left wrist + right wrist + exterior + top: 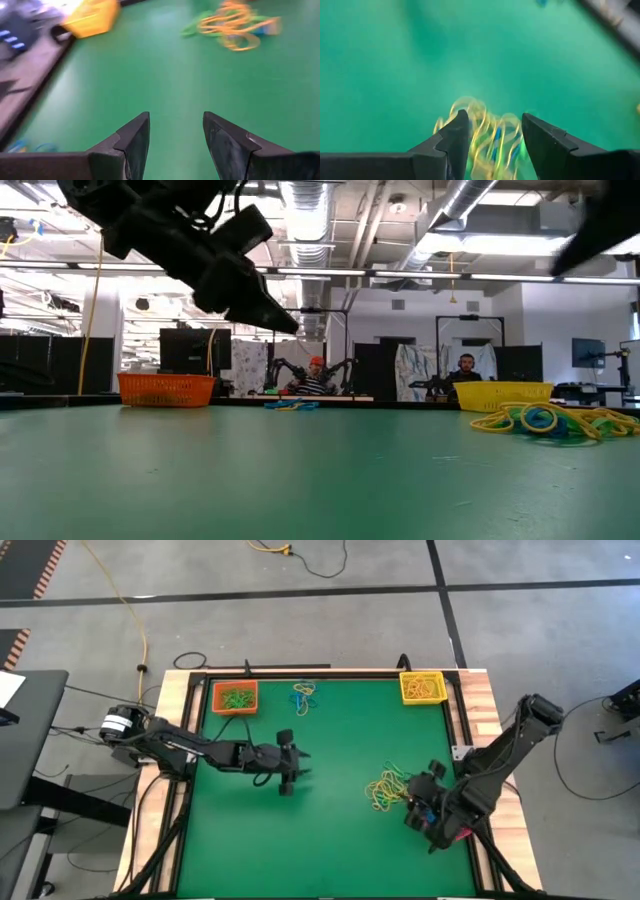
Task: Sort rubber bands into baskets
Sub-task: Put the yellow rubber band into the yellow bin
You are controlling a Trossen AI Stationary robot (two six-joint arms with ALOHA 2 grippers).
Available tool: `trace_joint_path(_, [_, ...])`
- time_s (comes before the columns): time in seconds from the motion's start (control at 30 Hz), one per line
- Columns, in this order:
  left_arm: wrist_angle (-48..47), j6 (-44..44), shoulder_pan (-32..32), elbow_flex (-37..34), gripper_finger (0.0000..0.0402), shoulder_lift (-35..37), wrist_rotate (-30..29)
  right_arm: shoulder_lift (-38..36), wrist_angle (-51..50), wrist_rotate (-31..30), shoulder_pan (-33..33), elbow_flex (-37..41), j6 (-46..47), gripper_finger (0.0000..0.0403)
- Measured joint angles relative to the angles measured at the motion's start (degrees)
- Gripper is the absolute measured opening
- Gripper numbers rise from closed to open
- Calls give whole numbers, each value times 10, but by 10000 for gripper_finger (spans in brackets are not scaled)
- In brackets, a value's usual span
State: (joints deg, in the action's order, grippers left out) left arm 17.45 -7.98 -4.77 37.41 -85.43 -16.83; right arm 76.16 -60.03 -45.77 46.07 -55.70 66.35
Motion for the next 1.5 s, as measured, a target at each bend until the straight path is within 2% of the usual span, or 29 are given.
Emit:
trace_joint_path(0.07, [0,3,12,0,175,0,-29,0,22,-29,-20,0,-46,207])
trace_joint_path(0.13, [0,11,28,0,175,0,-22,0,45,-33,-38,1,-89,207])
trace_joint_path(0.27, [0,35,57,0,175,0,87,0,97,25,-67,27,-155,207])
trace_joint_path(0.33, [0,40,63,0,175,0,116,0,118,63,-80,48,-168,207])
trace_joint_path(0.47, [7,36,64,0,175,0,112,1,162,127,-101,91,-181,207])
trace_joint_path(0.67, [29,33,64,0,175,0,111,2,244,191,-137,130,-217,198])
trace_joint_path(0.97, [28,40,63,0,175,0,121,69,245,264,-212,143,-262,181])
trace_joint_path(1.13, [26,42,62,0,175,0,127,104,255,280,-242,142,-293,176])
trace_joint_path(1.23, [26,42,60,0,175,0,127,103,260,279,-243,133,-313,150])
trace_joint_path(1.43, [26,42,59,0,175,0,129,84,260,260,-240,109,-371,32])
trace_joint_path(1.5, [26,42,59,0,175,0,129,83,260,259,-241,102,-388,15])
